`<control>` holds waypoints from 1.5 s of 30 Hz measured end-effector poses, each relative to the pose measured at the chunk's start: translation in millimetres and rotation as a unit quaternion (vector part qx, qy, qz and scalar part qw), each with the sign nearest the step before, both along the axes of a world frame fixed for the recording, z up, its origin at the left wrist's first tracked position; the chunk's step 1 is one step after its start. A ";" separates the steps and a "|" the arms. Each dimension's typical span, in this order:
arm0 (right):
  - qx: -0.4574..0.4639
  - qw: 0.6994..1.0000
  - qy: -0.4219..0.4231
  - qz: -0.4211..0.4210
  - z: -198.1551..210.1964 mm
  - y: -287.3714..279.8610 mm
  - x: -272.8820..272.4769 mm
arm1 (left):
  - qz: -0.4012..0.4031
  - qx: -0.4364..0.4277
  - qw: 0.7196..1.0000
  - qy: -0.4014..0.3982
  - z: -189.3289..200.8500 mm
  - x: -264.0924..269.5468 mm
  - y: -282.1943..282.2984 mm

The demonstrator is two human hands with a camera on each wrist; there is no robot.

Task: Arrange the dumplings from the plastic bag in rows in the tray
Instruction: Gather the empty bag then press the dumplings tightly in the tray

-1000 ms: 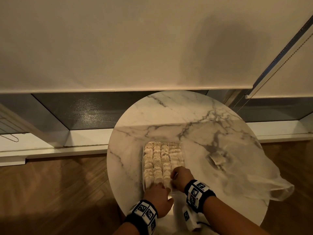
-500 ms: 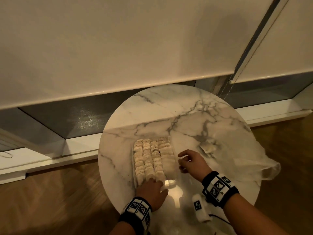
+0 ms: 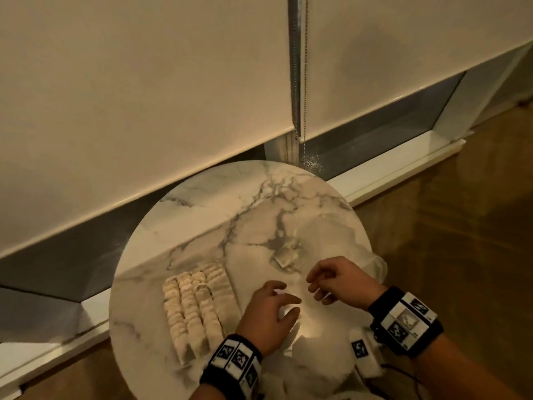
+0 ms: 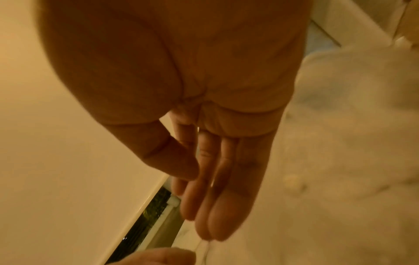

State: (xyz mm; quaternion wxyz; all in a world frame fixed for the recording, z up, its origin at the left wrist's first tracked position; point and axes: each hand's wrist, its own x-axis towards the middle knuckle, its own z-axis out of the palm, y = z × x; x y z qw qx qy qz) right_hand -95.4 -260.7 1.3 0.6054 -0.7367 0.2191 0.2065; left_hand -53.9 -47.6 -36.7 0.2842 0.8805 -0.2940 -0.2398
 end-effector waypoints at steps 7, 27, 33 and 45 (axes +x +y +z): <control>-0.130 0.985 0.108 0.026 -48.5 -75.6 -15.3 | -0.034 0.139 0.989 0.036 3.4 -2.8 -78.5; -0.266 0.940 0.040 0.209 -55.4 -23.0 67.0 | 0.187 -0.026 0.976 -0.109 61.5 14.0 -41.4; -0.222 0.945 0.074 0.228 -49.5 -33.6 96.6 | 0.104 -0.013 0.988 -0.115 95.2 -1.5 -54.6; 0.283 0.938 0.070 -0.190 -28.4 -28.7 106.2 | 0.092 0.155 0.979 -0.094 88.6 -0.1 -55.0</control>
